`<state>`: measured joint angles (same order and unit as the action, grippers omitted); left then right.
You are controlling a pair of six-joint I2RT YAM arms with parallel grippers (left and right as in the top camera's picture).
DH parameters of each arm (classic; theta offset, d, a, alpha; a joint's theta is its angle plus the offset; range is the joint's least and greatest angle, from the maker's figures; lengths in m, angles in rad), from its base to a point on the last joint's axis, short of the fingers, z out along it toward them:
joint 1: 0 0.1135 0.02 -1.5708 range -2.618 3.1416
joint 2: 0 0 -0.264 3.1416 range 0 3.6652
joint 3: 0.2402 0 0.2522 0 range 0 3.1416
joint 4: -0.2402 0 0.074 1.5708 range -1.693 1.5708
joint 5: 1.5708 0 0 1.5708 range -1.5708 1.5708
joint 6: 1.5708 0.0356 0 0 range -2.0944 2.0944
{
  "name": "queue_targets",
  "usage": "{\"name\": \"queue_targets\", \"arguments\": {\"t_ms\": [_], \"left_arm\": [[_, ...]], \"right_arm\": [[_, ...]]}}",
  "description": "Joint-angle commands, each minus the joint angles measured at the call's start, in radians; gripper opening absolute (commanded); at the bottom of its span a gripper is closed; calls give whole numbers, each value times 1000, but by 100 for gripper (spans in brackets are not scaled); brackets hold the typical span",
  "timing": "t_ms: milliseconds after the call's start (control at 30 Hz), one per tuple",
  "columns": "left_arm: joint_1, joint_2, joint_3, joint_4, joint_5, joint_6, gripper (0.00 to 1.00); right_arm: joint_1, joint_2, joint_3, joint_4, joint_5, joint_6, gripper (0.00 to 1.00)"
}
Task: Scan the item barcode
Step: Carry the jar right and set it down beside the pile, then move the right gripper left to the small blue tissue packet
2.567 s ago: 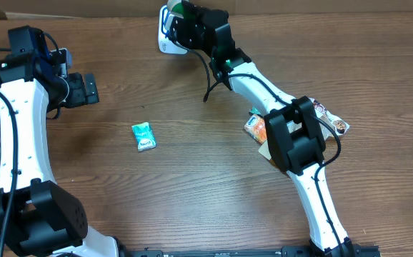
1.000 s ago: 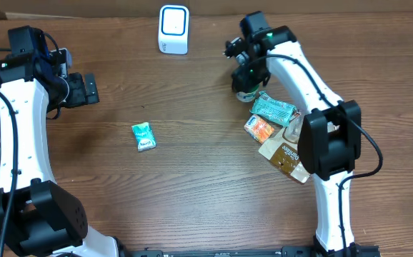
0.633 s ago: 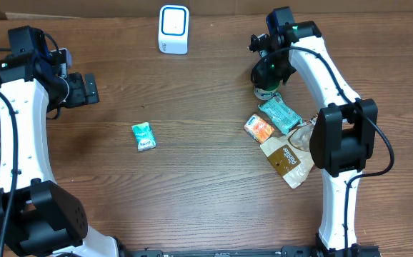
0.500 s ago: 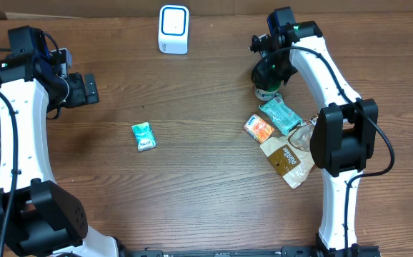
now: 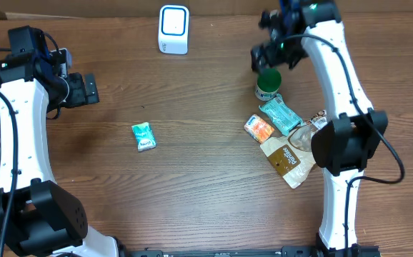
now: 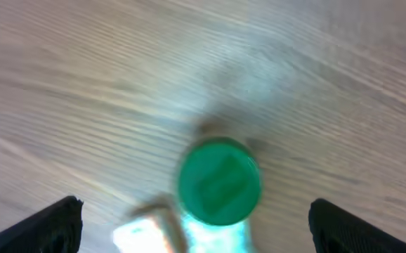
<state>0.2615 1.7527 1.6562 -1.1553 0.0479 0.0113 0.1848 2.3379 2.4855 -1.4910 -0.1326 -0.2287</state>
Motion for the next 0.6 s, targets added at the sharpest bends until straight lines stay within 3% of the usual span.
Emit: {"name": "queue_targets", "arguments": {"t_ms": [0, 200, 267, 567], "left_arm": [[-13, 0, 16, 2, 0, 23, 100], [-13, 0, 16, 2, 0, 23, 100], [-13, 0, 16, 2, 0, 23, 100], [-13, 0, 16, 2, 0, 23, 100]], "right_arm": [[26, -8, 122, -79, -233, 222, 100], [96, -3, 117, -81, -535, 222, 96], [130, -3, 102, -69, -531, 222, 88], [343, -3, 40, -62, -312, 222, 87]]}}
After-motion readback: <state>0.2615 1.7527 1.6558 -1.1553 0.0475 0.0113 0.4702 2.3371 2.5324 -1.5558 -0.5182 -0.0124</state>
